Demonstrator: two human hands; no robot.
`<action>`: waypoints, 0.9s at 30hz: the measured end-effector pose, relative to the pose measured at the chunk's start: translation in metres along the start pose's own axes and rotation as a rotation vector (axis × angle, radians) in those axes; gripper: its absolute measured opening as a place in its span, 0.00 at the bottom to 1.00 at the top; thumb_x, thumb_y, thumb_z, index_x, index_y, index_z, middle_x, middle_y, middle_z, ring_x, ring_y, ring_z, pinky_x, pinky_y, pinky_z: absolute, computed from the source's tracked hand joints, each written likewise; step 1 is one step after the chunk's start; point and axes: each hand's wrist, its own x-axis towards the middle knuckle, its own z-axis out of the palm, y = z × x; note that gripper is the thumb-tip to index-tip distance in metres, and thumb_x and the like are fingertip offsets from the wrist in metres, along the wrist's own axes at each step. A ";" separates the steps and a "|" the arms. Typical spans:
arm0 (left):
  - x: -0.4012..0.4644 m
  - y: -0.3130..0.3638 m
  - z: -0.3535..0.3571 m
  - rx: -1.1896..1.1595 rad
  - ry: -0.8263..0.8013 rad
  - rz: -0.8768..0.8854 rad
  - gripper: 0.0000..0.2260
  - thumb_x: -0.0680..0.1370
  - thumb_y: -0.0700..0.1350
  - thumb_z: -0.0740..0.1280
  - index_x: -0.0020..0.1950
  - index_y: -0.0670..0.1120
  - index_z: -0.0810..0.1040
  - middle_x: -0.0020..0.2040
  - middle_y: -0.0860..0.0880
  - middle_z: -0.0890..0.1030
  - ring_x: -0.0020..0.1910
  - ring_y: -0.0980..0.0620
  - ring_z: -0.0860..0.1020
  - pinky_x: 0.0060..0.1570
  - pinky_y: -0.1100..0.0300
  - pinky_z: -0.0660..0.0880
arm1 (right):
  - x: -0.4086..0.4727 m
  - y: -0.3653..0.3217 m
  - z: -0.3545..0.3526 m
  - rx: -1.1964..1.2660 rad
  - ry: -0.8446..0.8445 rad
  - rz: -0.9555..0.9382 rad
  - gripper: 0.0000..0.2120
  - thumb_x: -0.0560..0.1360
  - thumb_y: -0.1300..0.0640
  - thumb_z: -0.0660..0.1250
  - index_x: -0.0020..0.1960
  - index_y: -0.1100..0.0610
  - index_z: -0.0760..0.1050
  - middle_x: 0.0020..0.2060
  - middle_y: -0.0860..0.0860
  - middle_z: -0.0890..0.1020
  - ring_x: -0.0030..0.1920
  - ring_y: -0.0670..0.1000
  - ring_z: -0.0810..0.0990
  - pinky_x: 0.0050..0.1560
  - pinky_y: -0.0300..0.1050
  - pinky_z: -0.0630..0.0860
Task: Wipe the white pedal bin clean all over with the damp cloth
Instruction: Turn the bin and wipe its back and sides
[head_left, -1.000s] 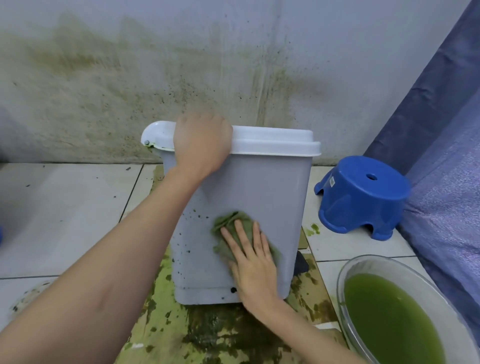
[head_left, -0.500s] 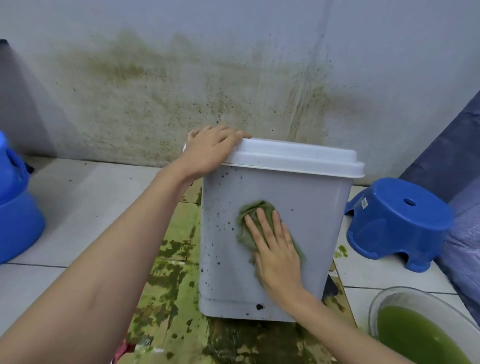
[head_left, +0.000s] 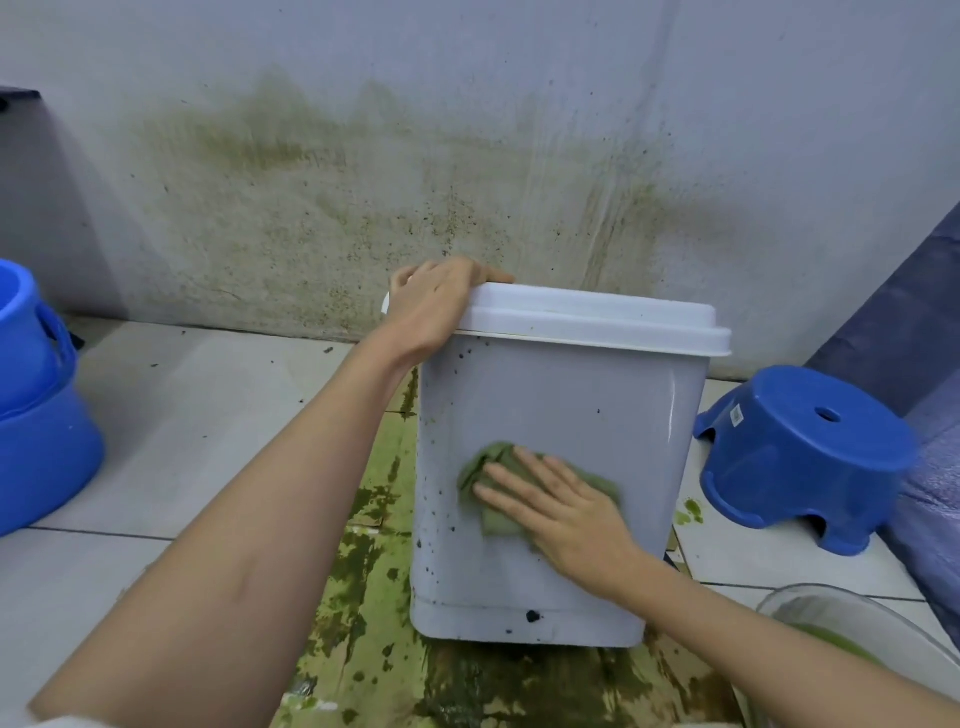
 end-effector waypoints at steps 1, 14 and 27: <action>0.000 0.000 0.001 0.013 0.002 0.005 0.25 0.81 0.45 0.43 0.58 0.59 0.79 0.64 0.55 0.75 0.56 0.59 0.64 0.60 0.62 0.52 | 0.001 0.011 -0.005 0.009 0.049 0.081 0.32 0.72 0.64 0.59 0.75 0.51 0.59 0.75 0.49 0.60 0.75 0.53 0.57 0.75 0.48 0.53; 0.001 -0.013 0.002 -0.309 -0.040 -0.053 0.21 0.82 0.60 0.41 0.53 0.69 0.74 0.59 0.58 0.78 0.64 0.55 0.59 0.61 0.64 0.46 | 0.100 0.049 -0.054 0.080 0.500 0.594 0.24 0.71 0.65 0.59 0.67 0.56 0.70 0.64 0.54 0.71 0.64 0.58 0.67 0.66 0.51 0.64; 0.024 -0.036 0.003 -0.555 -0.093 -0.134 0.22 0.64 0.81 0.41 0.38 0.80 0.72 0.63 0.42 0.75 0.69 0.46 0.66 0.71 0.42 0.49 | 0.075 0.057 -0.048 0.121 0.362 0.454 0.33 0.69 0.74 0.64 0.70 0.51 0.68 0.69 0.51 0.67 0.69 0.59 0.64 0.66 0.52 0.65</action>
